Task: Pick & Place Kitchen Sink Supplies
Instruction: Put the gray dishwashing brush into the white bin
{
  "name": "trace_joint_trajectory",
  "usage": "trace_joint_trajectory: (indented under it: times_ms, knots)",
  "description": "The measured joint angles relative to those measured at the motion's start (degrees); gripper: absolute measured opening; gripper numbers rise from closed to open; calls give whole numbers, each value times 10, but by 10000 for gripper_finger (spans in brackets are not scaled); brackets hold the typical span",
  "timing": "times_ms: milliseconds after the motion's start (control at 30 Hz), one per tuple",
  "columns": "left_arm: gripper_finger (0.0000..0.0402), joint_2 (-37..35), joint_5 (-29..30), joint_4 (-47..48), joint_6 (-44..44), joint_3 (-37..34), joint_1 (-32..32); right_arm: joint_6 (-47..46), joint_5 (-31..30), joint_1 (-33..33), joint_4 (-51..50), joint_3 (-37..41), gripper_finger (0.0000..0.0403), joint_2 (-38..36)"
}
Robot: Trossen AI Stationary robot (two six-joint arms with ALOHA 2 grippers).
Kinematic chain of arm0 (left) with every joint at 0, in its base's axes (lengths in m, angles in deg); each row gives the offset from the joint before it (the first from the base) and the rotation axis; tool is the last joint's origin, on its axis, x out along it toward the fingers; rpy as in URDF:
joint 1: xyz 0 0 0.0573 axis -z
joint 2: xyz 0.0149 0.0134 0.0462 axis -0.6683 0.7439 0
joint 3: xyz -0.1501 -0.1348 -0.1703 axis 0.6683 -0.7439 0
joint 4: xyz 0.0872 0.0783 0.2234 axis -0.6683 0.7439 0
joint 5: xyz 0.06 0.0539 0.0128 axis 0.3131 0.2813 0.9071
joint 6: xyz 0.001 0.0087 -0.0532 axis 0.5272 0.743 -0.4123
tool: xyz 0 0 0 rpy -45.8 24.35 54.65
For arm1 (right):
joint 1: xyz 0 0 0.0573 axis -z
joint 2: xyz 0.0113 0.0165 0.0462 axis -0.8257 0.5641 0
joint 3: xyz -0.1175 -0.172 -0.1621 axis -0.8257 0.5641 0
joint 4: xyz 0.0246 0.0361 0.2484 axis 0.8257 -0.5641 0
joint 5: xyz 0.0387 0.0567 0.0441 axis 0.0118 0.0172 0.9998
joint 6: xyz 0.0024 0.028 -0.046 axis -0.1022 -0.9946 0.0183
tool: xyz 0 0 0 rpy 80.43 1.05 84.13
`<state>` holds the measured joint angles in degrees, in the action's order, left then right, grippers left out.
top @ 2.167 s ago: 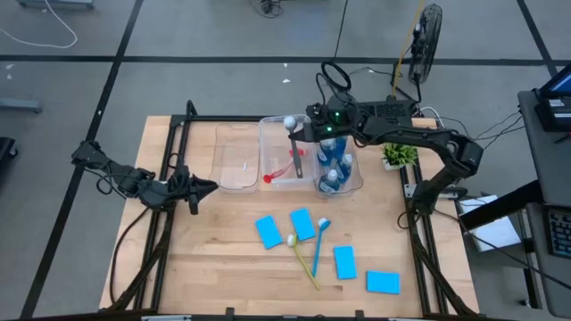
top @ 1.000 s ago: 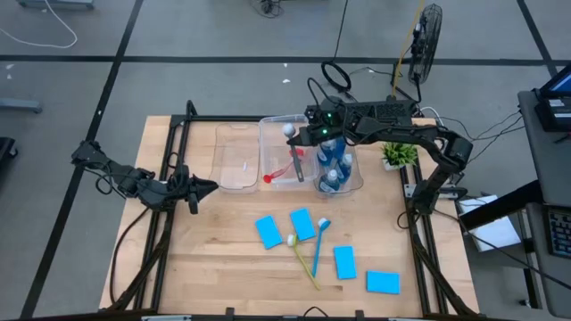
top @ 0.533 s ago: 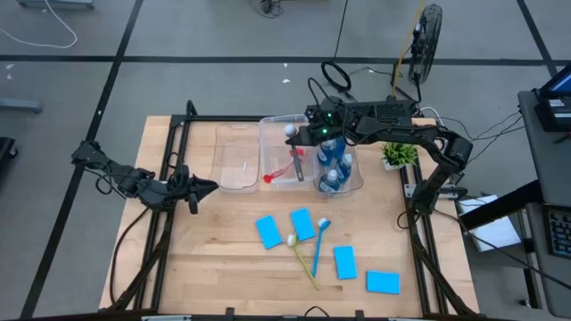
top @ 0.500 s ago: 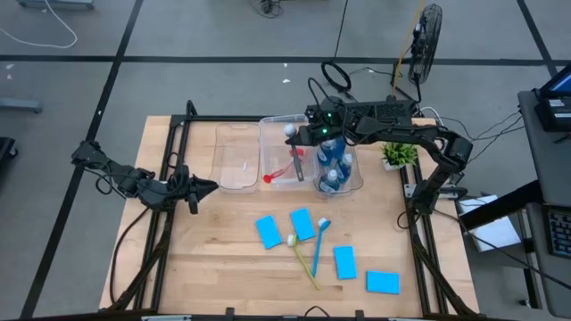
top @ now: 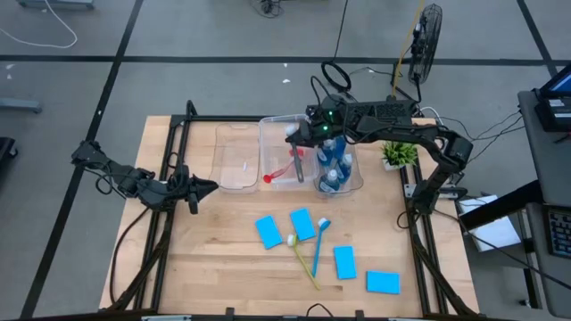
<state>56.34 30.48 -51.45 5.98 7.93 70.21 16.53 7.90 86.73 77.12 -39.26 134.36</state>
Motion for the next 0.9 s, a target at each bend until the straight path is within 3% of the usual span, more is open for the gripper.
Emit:
trace_joint_trajectory:
  times_ms: [400, 900]
  knots:
    - [72, 0, 0, 0, 4, 0, 0, -12, 24, 1, 42, 0, 222, 0]
    - [72, 0, 0, 0, -1, 0, 0, 127, 5, 2, 57, 0, 222, 0]
